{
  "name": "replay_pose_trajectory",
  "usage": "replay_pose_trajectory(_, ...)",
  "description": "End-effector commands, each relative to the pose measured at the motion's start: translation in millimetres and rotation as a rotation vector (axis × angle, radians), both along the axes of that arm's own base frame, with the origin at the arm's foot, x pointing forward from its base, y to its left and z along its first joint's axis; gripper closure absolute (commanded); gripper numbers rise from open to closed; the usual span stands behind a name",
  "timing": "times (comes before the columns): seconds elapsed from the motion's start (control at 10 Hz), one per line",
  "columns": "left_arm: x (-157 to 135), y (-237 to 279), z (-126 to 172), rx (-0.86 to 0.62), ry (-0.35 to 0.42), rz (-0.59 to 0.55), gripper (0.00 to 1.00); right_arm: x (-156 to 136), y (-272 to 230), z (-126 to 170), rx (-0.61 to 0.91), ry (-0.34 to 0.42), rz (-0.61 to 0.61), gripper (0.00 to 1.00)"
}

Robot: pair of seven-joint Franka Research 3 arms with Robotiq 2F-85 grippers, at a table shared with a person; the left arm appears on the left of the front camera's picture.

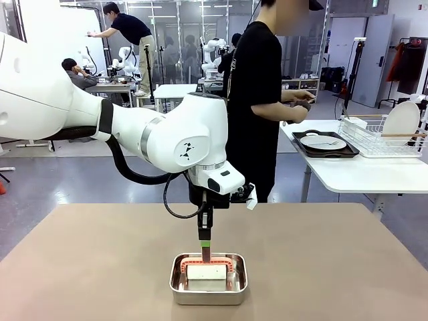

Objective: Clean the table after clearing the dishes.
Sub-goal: When the right (or left) Handle tray is removed, use the right hand (or left hand) to clean the right (or left) side of the table with the Lint Roller.

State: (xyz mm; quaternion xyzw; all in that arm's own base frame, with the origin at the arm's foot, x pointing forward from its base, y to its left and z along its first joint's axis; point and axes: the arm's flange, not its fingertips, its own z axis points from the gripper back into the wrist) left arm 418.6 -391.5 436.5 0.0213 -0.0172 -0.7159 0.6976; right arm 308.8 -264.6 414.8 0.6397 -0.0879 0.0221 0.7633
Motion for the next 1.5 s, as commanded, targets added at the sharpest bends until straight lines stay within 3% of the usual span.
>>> replay_pose_trajectory(0.0, 0.4, -0.2, -0.2, 0.001, 0.002, -0.001, 1.0, -1.5, 0.5, 3.6, -0.002, -0.002, -0.002, 0.0)
replay_pose_trajectory(0.6, 0.4, -0.2, -0.2, 0.001, 0.002, -0.001, 1.0, -1.5, 0.5, 3.6, -0.002, -0.002, -0.002, 0.0)
replay_pose_trajectory(0.7, 1.4, -1.0, -0.8, 0.0, 0.003, 0.0, 0.79, -1.5, 0.5, 3.6, -0.002, -0.002, -0.002, 0.0)
replay_pose_trajectory(1.0, -7.6, -4.9, 56.8, -0.055, 0.048, 0.051, 0.79, -1.5, 0.5, 3.6, -0.002, -0.002, -0.002, 0.0)
replay_pose_trajectory(1.4, -7.5, 5.8, 123.2, -0.025, -0.001, 0.135, 0.79, -1.5, 0.5, 3.6, -0.002, -0.002, -0.002, 0.0)
